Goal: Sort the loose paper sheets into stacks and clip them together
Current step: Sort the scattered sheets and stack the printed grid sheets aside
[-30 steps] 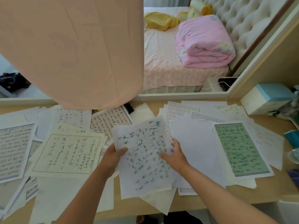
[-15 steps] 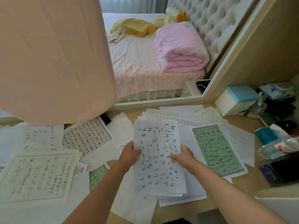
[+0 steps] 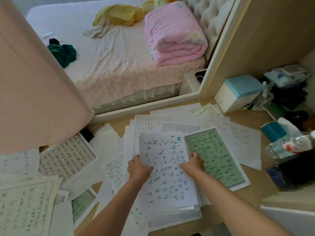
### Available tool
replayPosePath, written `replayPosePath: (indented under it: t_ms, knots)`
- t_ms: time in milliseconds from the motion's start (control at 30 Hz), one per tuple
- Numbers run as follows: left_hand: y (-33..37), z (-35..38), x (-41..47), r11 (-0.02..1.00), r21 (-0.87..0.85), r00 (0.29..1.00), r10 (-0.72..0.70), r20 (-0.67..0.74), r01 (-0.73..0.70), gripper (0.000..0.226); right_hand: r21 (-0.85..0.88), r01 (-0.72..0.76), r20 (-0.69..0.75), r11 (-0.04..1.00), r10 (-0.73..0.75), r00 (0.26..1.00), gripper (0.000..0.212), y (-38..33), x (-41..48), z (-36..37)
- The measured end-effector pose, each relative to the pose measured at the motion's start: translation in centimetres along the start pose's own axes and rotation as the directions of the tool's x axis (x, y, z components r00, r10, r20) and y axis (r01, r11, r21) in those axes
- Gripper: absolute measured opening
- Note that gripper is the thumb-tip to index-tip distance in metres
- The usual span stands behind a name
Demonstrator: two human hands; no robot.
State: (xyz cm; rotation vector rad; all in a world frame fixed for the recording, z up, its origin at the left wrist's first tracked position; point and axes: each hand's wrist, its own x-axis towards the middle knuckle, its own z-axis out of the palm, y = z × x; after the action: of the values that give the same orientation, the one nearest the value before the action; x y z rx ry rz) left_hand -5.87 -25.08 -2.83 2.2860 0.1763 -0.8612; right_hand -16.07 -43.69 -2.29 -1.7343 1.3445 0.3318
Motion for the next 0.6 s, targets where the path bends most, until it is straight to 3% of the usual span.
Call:
replayPosePath:
  t_ms: [67, 167, 233, 333, 400, 500, 600]
  knots:
    - [0.0, -0.3, 0.2, 0.996, -0.086, 1.000, -0.025, 0.017, 0.027, 0.087, 0.013, -0.026, 0.053, 1.000, 0.026, 0.998, 0.066, 0.0, 0.5, 0.1]
    - [0.4, -1.0, 0.4, 0.966, -0.228, 0.989, -0.098, 0.115, 0.122, 0.070, -0.070, 0.021, 0.109, 0.997, -0.013, 0.994, 0.043, 0.0, 0.9, 0.3]
    - [0.5, -1.4, 0.5, 0.965, -0.228, 0.986, -0.102, 0.133, 0.130, 0.054, -0.113, 0.072, 0.130, 0.991, -0.057, 0.990, 0.042, 0.1, 0.9, 0.7]
    - [0.9, -1.6, 0.4, 0.978, -0.197, 0.987, -0.031, 0.156, 0.062, 0.034, -0.035, 0.152, 0.146, 0.988, -0.146, 0.978, 0.038, -0.3, 0.6, 0.8]
    - [1.5, -1.7, 0.1, 0.987, -0.161, 0.995, 0.024, 0.098, -0.008, 0.030, 0.039, 0.200, 0.196, 0.979, -0.203, 0.959, 0.041, -0.6, 0.5, 0.4]
    - [2.1, -1.9, -0.1, 0.987, -0.081, 0.983, 0.125, -0.136, -0.136, 0.043, 0.151, 0.202, 0.208, 0.968, -0.230, 0.951, 0.053, -0.8, 0.7, -1.3]
    - [2.6, -1.4, -0.2, 0.970, -0.072, 0.961, 0.217, -0.173, -0.232, 0.055, 0.221, 0.210, 0.133, 0.952, -0.243, 0.961, 0.040, -0.9, 1.0, -5.0]
